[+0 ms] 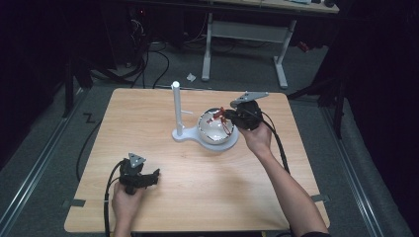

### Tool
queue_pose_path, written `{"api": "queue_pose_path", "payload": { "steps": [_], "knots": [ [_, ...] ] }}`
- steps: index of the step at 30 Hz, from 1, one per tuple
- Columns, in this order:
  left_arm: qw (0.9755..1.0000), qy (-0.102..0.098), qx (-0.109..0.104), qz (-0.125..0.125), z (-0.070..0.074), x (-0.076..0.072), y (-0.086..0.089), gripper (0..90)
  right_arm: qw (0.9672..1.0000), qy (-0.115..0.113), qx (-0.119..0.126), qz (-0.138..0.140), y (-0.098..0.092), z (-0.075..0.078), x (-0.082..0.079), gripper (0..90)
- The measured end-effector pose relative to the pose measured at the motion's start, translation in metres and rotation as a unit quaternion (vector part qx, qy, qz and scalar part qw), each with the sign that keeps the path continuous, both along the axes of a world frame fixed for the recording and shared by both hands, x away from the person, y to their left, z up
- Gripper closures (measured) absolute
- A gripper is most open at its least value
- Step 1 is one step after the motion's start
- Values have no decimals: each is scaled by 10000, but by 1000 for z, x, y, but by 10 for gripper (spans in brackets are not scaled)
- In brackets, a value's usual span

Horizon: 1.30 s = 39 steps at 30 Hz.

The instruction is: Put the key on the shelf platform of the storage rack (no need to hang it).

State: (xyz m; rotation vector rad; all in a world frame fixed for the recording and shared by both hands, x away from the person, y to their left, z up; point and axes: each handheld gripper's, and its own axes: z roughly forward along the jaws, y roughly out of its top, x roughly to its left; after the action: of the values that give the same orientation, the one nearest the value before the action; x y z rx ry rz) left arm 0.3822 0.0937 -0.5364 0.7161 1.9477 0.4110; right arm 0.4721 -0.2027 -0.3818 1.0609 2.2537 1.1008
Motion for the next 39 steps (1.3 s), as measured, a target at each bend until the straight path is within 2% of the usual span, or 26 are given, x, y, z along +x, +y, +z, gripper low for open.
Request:
{"api": "queue_pose_path", "payload": {
  "steps": [15, 32, 39],
  "knots": [
    [10000, 3, -4, 6, 0, 0, 0, 154, 9996, 213, -11, -163, 0, -15, 11, 840],
    [10000, 4, -5, 5, 0, 0, 0, 154, 9977, 597, -79, -319, 7, -45, 24, 839],
    [10000, 4, -7, 3, 0, 0, 0, 154, 9968, 670, -124, -414, 8, -54, 27, 838]
  ]
}}
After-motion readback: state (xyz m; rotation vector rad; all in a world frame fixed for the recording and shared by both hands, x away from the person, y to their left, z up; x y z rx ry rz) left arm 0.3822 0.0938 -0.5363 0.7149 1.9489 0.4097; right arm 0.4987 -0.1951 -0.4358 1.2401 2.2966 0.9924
